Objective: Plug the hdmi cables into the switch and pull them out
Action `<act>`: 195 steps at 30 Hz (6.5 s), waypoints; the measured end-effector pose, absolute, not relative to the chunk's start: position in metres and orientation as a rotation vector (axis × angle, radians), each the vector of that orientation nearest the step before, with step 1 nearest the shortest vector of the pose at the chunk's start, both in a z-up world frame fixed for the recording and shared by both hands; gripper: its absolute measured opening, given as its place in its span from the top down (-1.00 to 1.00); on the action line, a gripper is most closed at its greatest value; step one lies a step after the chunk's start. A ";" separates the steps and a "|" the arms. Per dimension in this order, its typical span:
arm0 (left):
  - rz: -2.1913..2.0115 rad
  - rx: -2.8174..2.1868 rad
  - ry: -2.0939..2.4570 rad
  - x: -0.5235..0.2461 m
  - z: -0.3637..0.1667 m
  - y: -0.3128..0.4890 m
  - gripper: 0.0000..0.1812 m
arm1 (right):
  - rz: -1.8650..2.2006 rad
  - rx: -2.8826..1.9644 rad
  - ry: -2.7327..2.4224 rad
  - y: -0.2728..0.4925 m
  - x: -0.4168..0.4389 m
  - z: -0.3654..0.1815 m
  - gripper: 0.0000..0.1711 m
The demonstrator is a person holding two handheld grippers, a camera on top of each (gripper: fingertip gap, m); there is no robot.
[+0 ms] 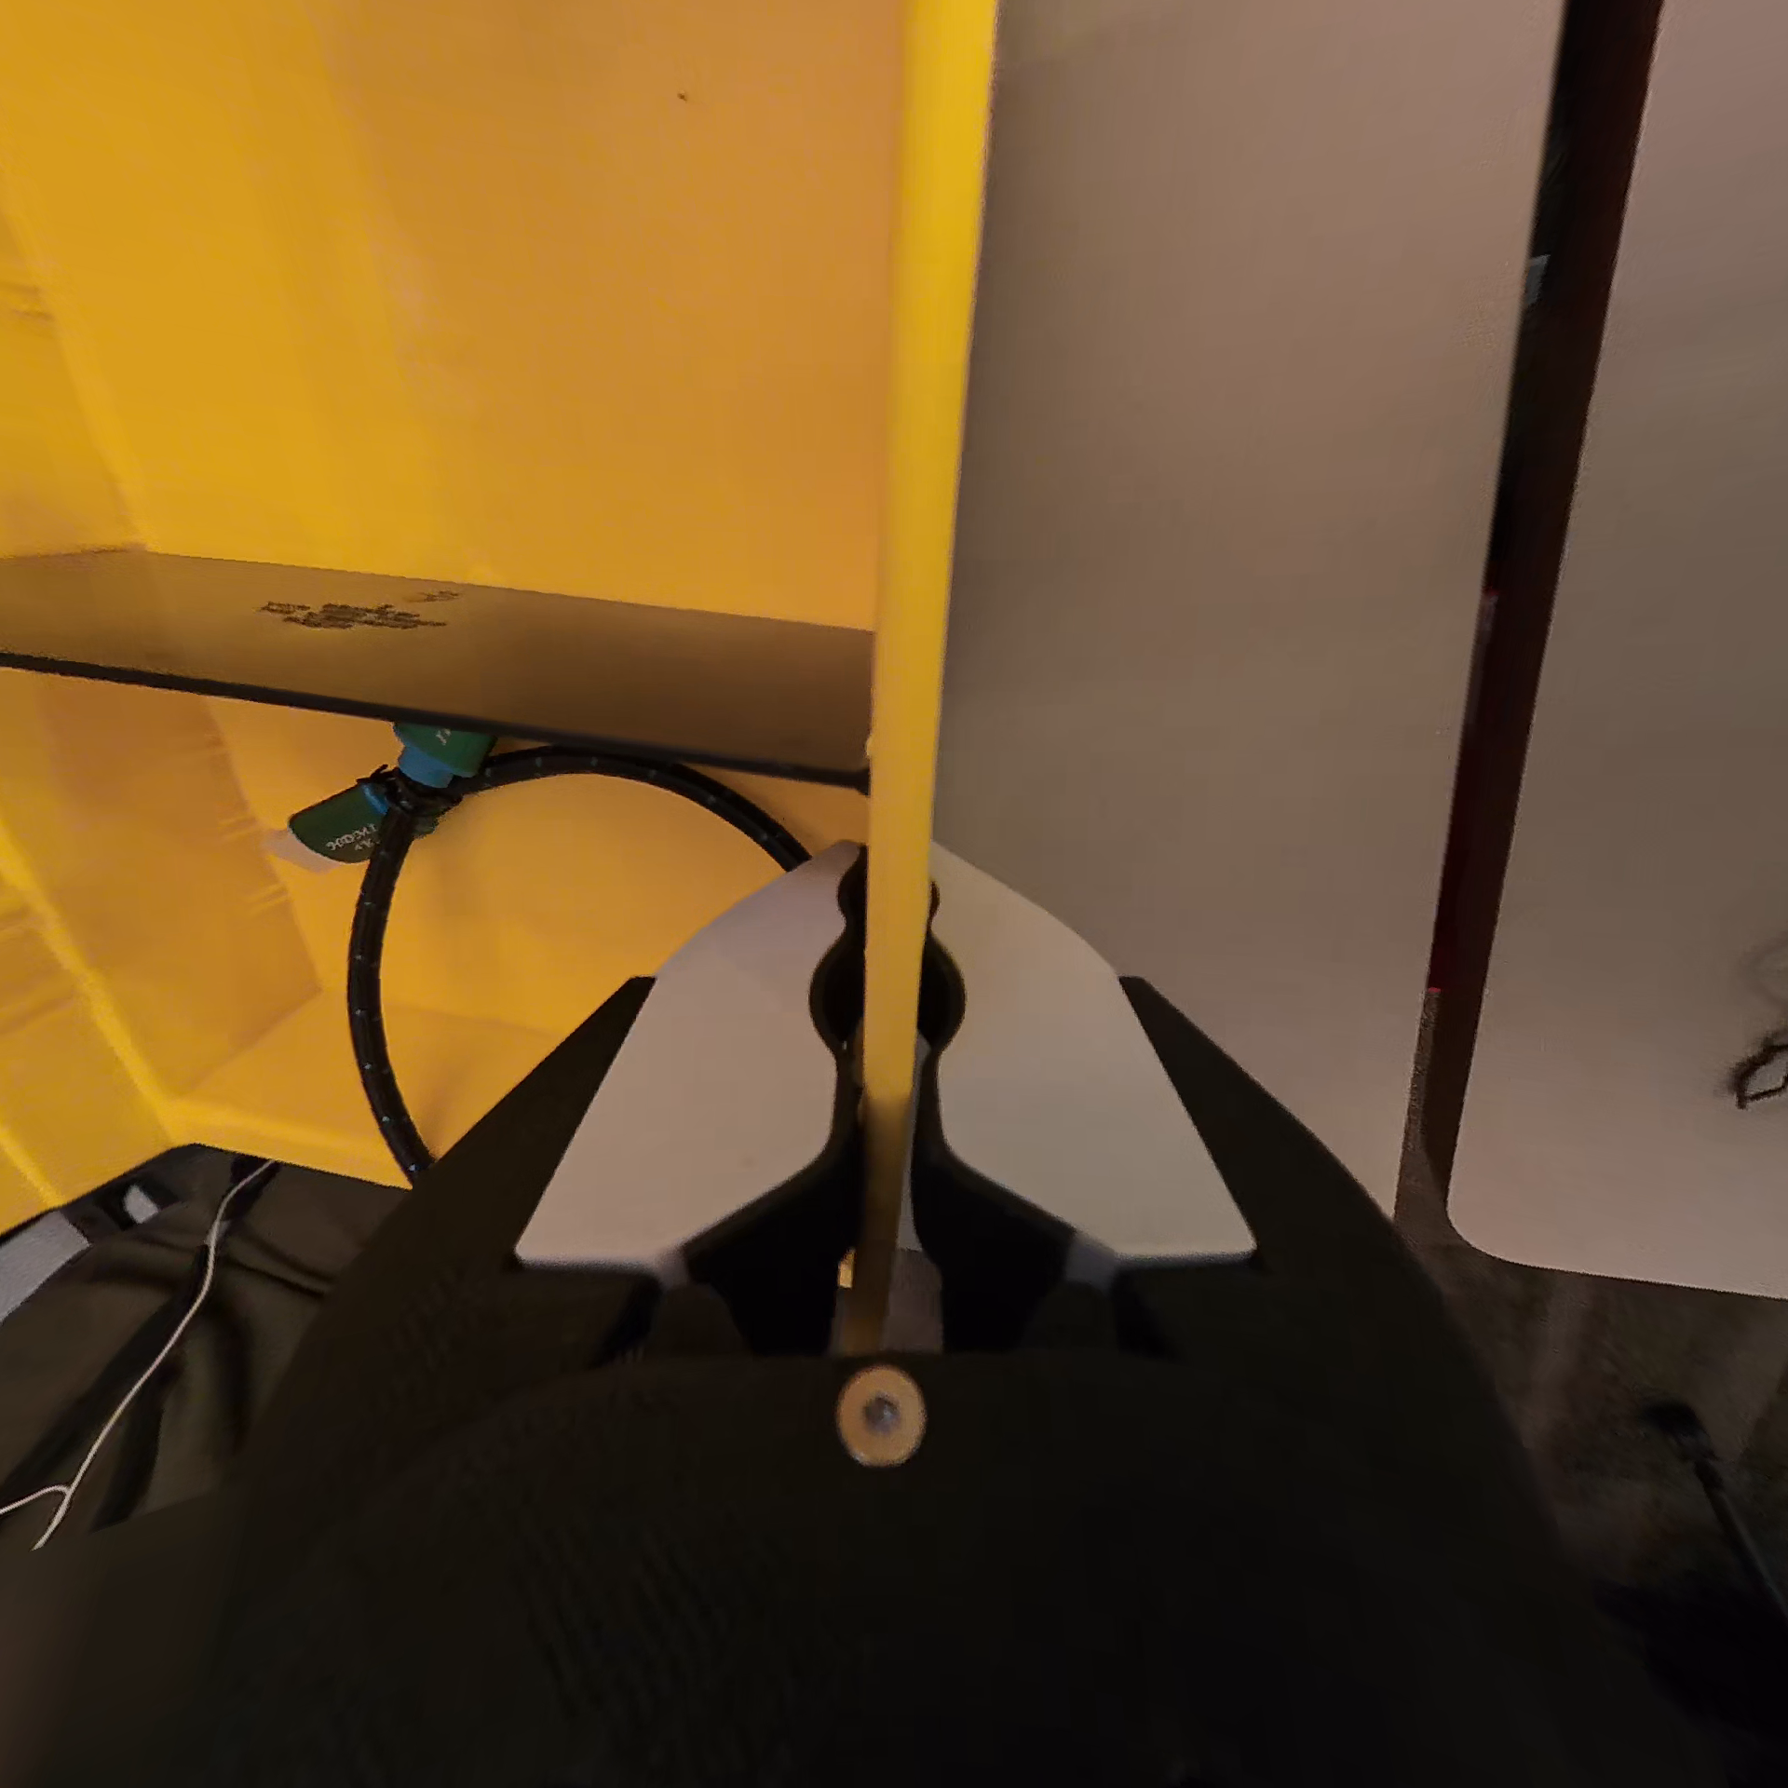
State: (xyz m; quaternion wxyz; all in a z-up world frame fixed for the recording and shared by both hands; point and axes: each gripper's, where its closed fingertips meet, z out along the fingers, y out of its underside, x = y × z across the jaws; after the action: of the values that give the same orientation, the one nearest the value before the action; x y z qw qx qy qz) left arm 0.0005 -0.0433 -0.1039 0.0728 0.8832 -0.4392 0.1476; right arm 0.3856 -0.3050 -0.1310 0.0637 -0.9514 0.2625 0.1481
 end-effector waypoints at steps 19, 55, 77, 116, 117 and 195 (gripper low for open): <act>0.482 2.577 -1.238 -0.023 -0.099 -0.028 0.86 | 0.431 -2.896 0.735 -0.292 0.378 -0.135 0.94; 0.494 2.705 -1.099 -0.117 -0.097 0.034 0.87 | 0.468 -2.912 0.677 -0.253 0.350 -0.136 0.94; 0.585 2.847 -0.856 -0.211 -0.095 0.084 0.85 | 0.438 -2.984 0.470 -0.156 0.290 -0.136 0.93; 0.982 3.135 -0.076 -0.412 -0.091 0.125 0.75 | 0.400 -2.998 0.400 -0.157 0.255 -0.136 0.83; 0.988 3.138 -0.062 -0.416 -0.091 0.124 0.75 | 0.398 -2.995 0.408 -0.158 0.255 -0.136 0.83; 1.153 3.241 -0.235 -0.425 -0.083 0.132 0.74 | 0.234 -2.862 0.482 -0.158 0.314 -0.123 0.84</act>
State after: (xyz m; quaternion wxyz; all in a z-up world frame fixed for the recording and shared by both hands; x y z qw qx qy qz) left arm -0.4254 0.1322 -0.0826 -0.1528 0.9289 -0.0674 0.3305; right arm 0.3144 -0.1581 -0.1226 0.1148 -0.9764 0.1645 0.0799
